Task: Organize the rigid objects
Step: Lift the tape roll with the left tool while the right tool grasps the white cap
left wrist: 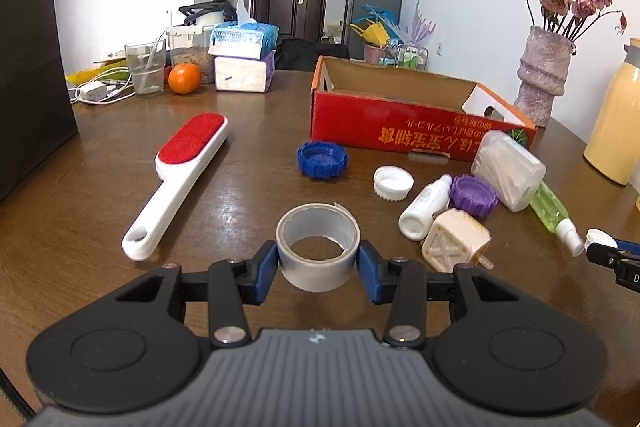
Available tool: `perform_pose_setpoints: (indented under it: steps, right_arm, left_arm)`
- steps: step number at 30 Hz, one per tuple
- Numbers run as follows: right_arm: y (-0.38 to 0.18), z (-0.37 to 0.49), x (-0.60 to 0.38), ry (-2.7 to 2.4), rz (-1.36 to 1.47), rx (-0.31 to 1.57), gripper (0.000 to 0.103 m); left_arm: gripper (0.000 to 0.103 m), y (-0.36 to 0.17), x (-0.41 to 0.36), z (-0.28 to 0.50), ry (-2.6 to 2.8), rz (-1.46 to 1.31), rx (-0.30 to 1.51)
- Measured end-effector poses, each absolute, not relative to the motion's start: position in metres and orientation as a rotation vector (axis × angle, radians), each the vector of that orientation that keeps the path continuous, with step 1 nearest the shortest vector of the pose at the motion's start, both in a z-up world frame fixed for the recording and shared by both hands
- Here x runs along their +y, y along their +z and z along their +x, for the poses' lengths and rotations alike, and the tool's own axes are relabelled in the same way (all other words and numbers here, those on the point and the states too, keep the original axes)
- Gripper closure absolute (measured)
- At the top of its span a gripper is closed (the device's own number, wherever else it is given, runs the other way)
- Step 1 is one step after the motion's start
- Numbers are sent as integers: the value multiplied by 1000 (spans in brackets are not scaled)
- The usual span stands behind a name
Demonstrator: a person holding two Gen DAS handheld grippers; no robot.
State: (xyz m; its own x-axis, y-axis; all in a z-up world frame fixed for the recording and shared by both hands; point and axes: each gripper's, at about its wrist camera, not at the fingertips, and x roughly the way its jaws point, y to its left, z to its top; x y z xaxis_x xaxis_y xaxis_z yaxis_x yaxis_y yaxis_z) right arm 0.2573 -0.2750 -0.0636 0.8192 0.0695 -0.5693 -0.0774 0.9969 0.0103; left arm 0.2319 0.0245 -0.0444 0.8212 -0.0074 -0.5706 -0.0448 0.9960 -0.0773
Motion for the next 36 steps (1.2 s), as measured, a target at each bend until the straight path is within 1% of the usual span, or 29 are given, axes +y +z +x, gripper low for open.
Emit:
perform_pose_setpoints:
  steps: [20,36]
  right_arm:
    - [-11,297,-257,119,8,491,65]
    - [12,354,-241,165,37,442,65]
  left_arm:
    - [59,6,-11,270,-77,-94,507]
    - [59,31,-31,324,-77,-91,458]
